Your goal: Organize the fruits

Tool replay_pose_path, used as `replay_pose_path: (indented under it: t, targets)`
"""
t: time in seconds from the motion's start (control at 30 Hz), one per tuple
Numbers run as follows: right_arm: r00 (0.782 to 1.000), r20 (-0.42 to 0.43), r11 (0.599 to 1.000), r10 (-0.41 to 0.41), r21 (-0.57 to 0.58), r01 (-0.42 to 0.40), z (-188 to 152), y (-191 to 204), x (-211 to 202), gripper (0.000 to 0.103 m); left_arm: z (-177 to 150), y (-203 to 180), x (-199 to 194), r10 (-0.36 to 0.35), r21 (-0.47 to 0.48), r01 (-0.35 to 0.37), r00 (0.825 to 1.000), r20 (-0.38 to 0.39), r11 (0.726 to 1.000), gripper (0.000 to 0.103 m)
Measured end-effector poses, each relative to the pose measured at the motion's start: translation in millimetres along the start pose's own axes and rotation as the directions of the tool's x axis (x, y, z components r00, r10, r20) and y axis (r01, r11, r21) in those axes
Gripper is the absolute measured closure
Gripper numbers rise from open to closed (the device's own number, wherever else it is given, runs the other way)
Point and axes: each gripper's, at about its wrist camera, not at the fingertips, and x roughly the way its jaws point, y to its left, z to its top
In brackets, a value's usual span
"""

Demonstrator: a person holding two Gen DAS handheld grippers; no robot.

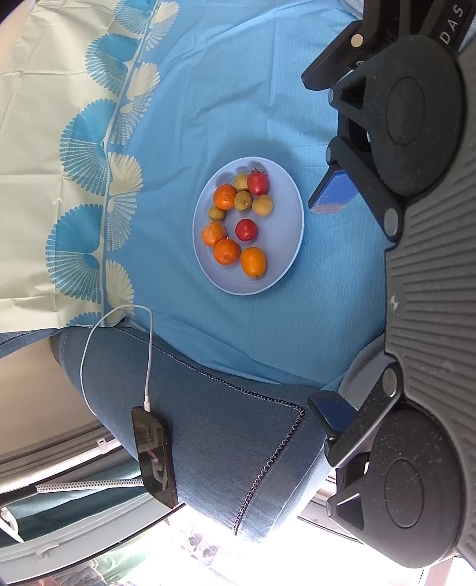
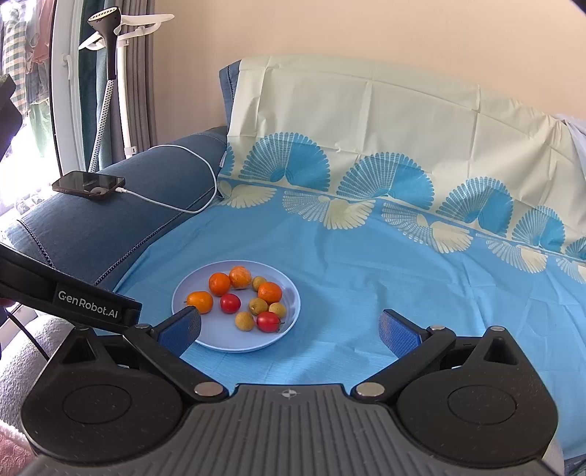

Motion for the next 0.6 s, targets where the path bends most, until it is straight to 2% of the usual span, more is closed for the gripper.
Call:
replay_pose_path:
  t: [0.6]
  targets:
    - [1.000, 0.005, 1.000, -0.002, -0.002, 0.002, -0.4, 1.1, -1.8, 0.001, -0.8, -2.0, 0.1, 0.002, 0.001, -0.002, 1.000, 0.000, 1.000, 0.000]
